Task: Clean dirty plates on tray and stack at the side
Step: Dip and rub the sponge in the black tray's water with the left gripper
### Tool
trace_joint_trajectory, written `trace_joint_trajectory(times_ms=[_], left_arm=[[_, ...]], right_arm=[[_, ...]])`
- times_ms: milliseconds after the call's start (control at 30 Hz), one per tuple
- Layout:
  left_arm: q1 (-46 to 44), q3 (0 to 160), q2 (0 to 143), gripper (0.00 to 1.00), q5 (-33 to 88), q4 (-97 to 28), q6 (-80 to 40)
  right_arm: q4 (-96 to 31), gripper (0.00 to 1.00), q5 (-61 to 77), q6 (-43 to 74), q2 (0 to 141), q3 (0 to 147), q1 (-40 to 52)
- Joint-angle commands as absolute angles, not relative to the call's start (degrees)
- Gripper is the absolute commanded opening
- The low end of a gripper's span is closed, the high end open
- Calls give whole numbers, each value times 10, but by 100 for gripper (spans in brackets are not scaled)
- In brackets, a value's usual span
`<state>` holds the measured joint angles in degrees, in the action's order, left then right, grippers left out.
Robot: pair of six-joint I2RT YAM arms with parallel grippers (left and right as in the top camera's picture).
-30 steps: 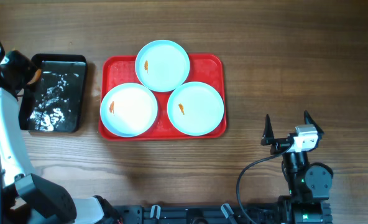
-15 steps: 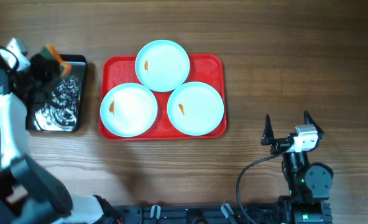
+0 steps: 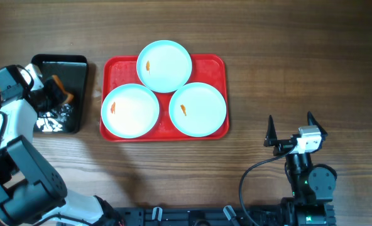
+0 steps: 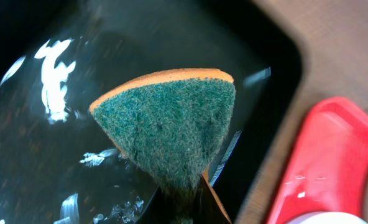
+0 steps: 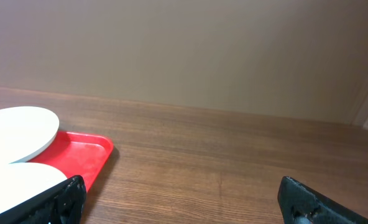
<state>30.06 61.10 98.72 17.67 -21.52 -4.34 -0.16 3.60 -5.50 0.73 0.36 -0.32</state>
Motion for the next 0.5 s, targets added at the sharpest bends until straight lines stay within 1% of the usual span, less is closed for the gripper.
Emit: trace_joint_trajectory(times_ms=[0, 133, 167, 233, 267, 367, 467], left_arm=[[302, 627, 896, 4, 267, -189, -30], [302, 627, 827, 4, 276, -177, -26], [302, 625, 828, 4, 276, -183, 1], [303, 596, 854, 4, 268, -177, 63], [303, 583, 872, 4, 258, -168, 74], [309, 567, 940, 4, 235, -152, 73], [314, 569, 944, 4, 272, -141, 73]], right_arm=[[0, 100, 35, -60, 3, 3, -4], [0, 100, 35, -60, 3, 3, -4], [0, 100, 35, -60, 3, 3, -4], [0, 100, 35, -60, 3, 3, -4], [0, 100, 35, -60, 3, 3, -4], [0, 100, 35, -60, 3, 3, -4], [0, 100, 35, -60, 3, 3, -4]])
